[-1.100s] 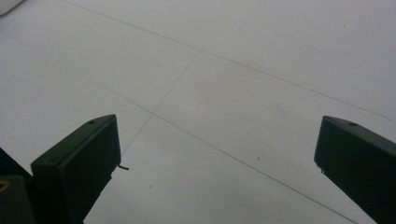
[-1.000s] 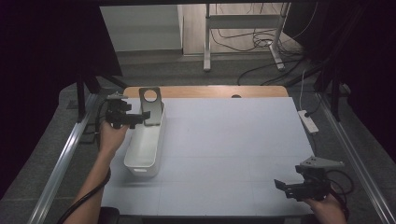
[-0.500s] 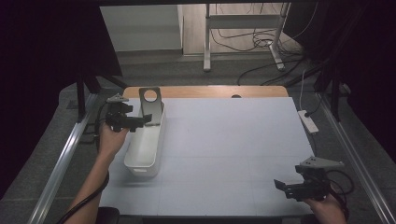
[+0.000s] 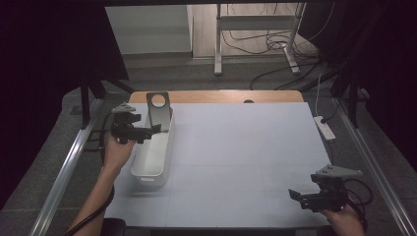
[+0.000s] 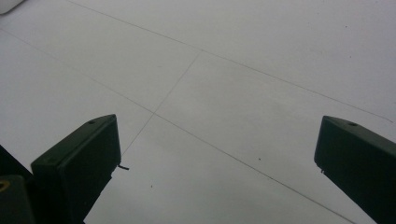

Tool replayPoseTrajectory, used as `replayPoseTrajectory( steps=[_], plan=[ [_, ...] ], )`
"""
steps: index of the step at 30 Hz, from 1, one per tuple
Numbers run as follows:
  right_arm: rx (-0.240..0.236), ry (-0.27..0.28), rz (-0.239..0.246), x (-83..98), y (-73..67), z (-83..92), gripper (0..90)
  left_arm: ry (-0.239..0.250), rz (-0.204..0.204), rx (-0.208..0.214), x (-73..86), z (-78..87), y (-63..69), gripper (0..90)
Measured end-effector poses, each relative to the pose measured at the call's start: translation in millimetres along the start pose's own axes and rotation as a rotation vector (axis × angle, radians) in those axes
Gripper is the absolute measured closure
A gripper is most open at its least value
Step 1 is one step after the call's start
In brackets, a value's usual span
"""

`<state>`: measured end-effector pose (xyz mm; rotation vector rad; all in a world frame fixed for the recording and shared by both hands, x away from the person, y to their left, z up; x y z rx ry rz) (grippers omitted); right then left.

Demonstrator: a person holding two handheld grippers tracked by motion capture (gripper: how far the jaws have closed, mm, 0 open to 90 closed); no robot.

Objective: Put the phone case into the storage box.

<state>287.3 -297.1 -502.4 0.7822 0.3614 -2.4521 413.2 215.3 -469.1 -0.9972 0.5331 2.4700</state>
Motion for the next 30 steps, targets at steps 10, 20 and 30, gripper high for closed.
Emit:
replayPoseTrajectory(
  steps=[10, 20, 30],
  plan=[
    [0.001, 0.000, 0.000, 0.0, 0.0, 0.0, 0.8, 0.001, -0.018, 0.019, 7.1, 4.8, 12.5, 1.4],
    [0.001, 0.001, 0.003, 0.0, -0.2, 0.1, 0.8, 0.002, -0.035, 0.032, 14.7, 9.3, 26.0, 1.0],
    [0.002, 0.002, 0.008, -0.1, -0.9, 0.2, 1.0, 0.002, -0.039, 0.040, 26.1, 15.4, 34.3, 0.7]
  ],
)
Point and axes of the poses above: each handheld gripper's, and its own axes: z roughly backward along the jaws, x roughly out of its underside, y roughly to its right, the point moved 7 cm from there along -z, roughly forward along the jaws, and after that the axes turned 8 degrees about -y, right-handed, at the moved point
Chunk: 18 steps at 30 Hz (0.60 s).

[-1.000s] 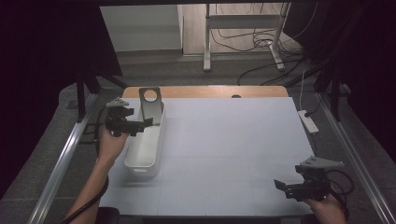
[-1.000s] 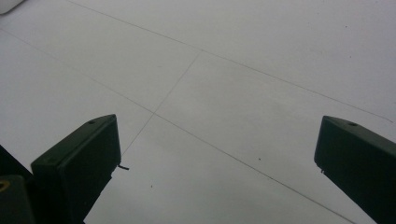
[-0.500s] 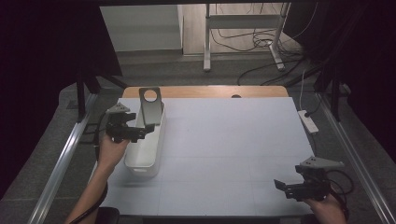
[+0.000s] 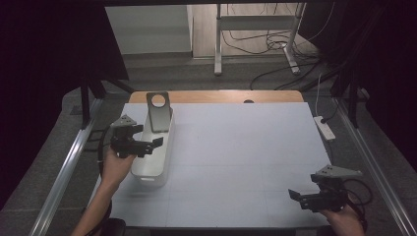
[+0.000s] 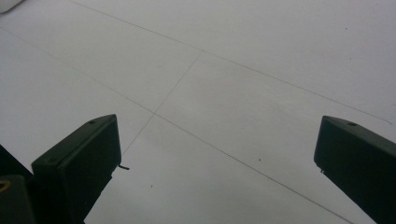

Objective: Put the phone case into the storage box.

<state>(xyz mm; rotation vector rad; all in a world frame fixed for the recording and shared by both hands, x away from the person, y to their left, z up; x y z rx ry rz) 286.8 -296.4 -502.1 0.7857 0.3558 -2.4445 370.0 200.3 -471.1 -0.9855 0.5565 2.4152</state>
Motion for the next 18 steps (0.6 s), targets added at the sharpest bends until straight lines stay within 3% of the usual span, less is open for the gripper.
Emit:
replayPoseTrajectory(
  steps=[18],
  plan=[
    [0.002, 0.001, 0.002, 0.0, -0.3, 0.0, 1.1, 0.012, -0.018, 0.014, 13.6, 13.9, 14.9, 0.5]
  ],
)
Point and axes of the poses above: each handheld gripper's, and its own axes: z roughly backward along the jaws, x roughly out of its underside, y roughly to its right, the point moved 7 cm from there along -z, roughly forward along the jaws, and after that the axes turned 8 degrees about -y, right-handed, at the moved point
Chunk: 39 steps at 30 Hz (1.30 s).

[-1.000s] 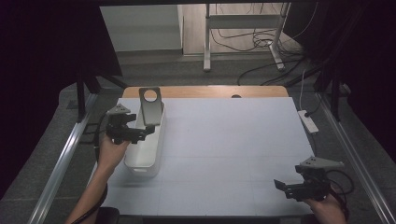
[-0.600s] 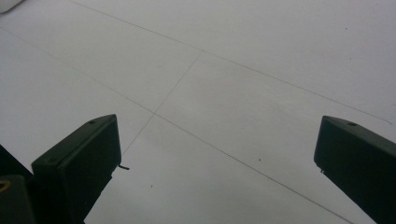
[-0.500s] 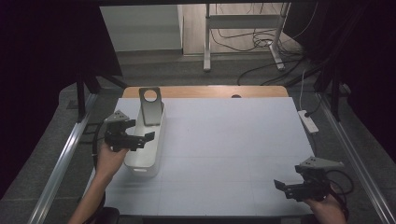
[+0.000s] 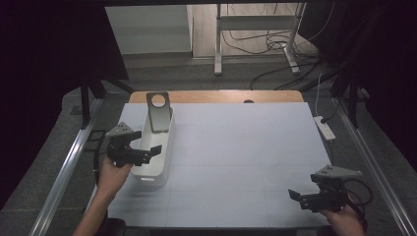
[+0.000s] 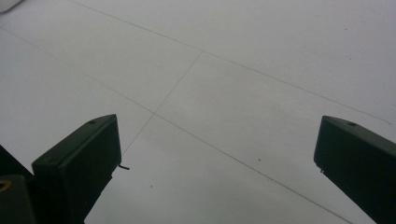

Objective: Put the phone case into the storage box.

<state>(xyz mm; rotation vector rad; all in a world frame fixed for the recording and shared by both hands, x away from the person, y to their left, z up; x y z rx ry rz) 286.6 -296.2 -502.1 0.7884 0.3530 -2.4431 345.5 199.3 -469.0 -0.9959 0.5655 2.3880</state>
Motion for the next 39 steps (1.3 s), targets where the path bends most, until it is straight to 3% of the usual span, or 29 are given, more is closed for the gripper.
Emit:
replayPoseTrajectory(
  steps=[16, 39],
  plan=[
    [0.002, 0.001, 0.001, -0.1, -0.1, 0.0, 1.1, 0.003, 0.021, -0.003, 20.2, 10.7, 3.7, 0.5],
    [0.004, 0.002, 0.007, -0.1, -0.2, 0.3, 1.1, 0.008, 0.022, -0.011, 33.9, 23.2, 12.7, 0.5]
  ],
)
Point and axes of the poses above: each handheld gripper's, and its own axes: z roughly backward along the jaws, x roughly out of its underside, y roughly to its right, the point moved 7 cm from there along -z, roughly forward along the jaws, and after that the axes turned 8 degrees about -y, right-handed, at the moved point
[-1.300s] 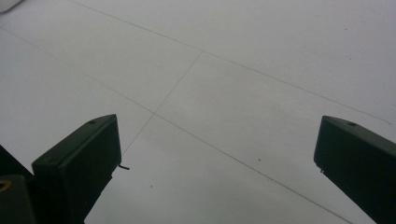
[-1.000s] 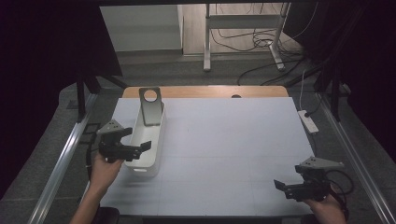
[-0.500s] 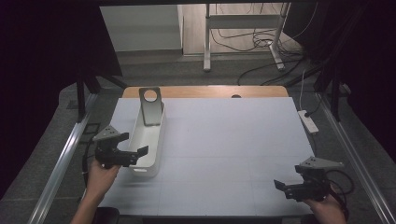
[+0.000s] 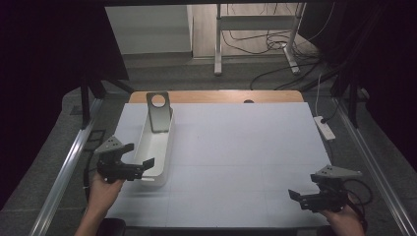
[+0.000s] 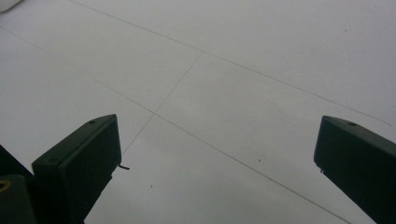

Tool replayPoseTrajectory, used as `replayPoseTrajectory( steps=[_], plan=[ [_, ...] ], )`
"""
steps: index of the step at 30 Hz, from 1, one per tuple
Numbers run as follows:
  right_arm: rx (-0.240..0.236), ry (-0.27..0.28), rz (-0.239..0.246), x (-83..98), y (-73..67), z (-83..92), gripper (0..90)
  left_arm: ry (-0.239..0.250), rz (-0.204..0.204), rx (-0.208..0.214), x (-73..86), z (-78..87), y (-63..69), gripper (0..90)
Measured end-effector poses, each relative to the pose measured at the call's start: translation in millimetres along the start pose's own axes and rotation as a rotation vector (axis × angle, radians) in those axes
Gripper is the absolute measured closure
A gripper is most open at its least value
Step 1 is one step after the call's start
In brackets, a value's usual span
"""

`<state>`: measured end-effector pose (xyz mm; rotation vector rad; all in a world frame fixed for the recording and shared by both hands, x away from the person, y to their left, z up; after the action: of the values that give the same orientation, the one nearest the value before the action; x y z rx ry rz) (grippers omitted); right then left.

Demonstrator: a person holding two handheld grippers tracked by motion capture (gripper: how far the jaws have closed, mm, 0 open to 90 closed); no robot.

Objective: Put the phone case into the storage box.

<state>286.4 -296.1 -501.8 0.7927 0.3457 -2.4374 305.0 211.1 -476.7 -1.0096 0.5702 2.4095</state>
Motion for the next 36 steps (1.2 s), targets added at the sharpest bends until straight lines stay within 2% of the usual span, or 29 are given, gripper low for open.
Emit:
replayPoseTrajectory(
  steps=[8, 24, 36],
  plan=[
    [0.000, 0.000, 0.000, 0.0, 0.0, 0.1, 1.1, 0.005, 0.007, -0.004, 6.0, 5.6, 1.3, 0.3],
    [0.001, 0.000, 0.000, -0.1, -0.1, -0.1, 1.0, 0.019, 0.048, -0.010, 25.3, 19.8, 0.0, 0.3],
    [0.001, 0.001, 0.000, 0.0, 0.0, 0.1, 1.0, 0.021, 0.048, -0.011, 32.8, 26.7, 3.8, 0.0]
  ],
)
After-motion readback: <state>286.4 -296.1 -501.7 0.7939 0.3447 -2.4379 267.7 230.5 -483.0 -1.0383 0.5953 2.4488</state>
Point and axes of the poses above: each handheld gripper's, and its own axes: z roughly backward along the jaws, x roughly out of its underside, y roughly to its right, the point moved 7 cm from there along -z, roughly forward along the jaws, and after that the axes turned 8 degrees about -y, right-handed, at the moved point
